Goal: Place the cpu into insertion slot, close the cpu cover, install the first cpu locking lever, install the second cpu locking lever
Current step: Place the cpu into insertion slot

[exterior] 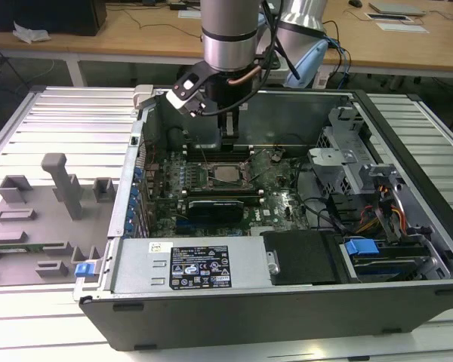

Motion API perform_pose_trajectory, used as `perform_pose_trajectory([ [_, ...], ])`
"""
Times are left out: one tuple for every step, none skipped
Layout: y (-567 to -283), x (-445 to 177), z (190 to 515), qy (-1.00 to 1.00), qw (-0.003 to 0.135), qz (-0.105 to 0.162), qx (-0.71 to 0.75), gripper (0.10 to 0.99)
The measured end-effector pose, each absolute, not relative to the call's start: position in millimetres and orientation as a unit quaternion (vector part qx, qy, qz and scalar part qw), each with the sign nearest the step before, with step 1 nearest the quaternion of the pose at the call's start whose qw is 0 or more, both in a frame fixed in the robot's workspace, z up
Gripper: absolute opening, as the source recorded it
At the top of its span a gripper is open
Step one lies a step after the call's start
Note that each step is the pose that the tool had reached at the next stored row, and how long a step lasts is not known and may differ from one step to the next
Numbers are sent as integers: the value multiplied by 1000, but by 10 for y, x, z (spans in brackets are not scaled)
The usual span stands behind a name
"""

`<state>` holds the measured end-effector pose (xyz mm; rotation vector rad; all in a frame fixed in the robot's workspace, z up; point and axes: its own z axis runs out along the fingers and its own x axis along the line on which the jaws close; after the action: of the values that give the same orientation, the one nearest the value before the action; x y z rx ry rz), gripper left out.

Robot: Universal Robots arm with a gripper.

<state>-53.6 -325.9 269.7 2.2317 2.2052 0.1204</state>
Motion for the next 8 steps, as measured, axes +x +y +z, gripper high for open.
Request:
perform_pose_trajectory([
  [-3260,-513,2697,702,1,38,711,106],
  [-3261,-497,2698,702,1,38,711,106],
  [-3262,-480,2698,702,1,38,711,106],
  [-3262,-476,2698,702,1,38,711,106],
  [-3262,-476,2698,702,1,38,711,106],
  [-3261,-475,2698,702,1,38,711,106],
  [-3262,-475,2698,702,1,38,711,106],
  [-3261,-475,2698,702,1,38,711,106],
])
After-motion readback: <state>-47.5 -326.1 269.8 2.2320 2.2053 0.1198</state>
